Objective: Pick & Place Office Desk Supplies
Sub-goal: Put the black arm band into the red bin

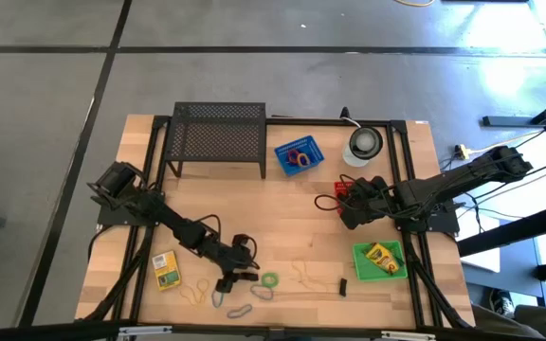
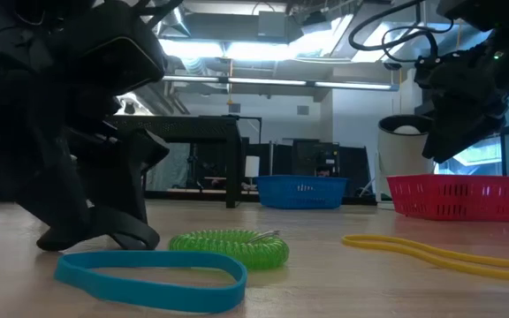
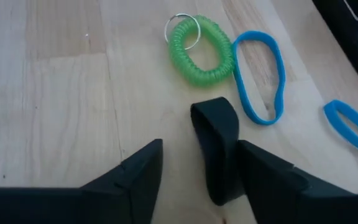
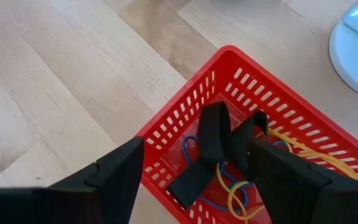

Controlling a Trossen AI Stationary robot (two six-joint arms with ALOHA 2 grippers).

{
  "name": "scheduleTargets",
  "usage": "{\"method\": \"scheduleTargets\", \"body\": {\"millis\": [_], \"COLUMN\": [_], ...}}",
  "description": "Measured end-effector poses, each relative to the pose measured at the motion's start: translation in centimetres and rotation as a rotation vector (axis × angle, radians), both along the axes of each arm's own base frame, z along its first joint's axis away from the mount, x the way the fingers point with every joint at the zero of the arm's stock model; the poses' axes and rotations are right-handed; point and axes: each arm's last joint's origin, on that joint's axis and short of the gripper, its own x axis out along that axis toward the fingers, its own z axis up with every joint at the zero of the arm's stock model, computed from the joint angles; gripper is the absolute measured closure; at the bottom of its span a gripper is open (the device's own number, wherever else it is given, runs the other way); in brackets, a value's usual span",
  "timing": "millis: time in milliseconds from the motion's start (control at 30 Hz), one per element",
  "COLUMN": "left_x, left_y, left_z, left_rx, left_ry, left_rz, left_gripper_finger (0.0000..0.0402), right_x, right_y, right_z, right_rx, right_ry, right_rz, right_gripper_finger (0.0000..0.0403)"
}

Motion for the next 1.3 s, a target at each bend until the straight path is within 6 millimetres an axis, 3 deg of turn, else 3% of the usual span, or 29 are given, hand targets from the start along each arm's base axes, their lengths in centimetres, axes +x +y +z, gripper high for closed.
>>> {"method": "scheduleTargets", "body": {"millis": [367, 600, 967, 1133, 1300], "left_x": [-0.8, -0.8, -0.1, 0.8, 2.0], "left_y": [-1.3, -0.9, 1.8, 3.0, 3.7], "left_z": [-0.1, 0.7, 7.0, 9.5, 10.2], "left_rx": [0.041, 0.132, 0.484, 0.459, 0.422], "left_ry": [-0.005, -0.069, -0.416, -0.579, -0.694], "left_rz": [-0.131, -0.175, 0.112, 0.281, 0.235], "left_gripper_finger": [0.0388, 0.0395, 0.0394, 0.0394, 0.0394], "right_x": [0.0, 0.6, 3.4, 4.9, 6.4], "right_y": [-0.1, 0.1, 1.0, 1.7, 2.7], "right_z": [0.0, 0.4, 2.5, 4.7, 6.1], "right_rx": [-0.02, -0.038, -0.127, -0.178, -0.203], "right_ry": [-0.009, -0.078, -0.342, -0.557, -0.755], "right_rz": [-0.009, 0.001, 0.244, 0.445, 0.654], "right_gripper_finger": [0.0122, 0.0122, 0.0139, 0.0151, 0.0162]}}
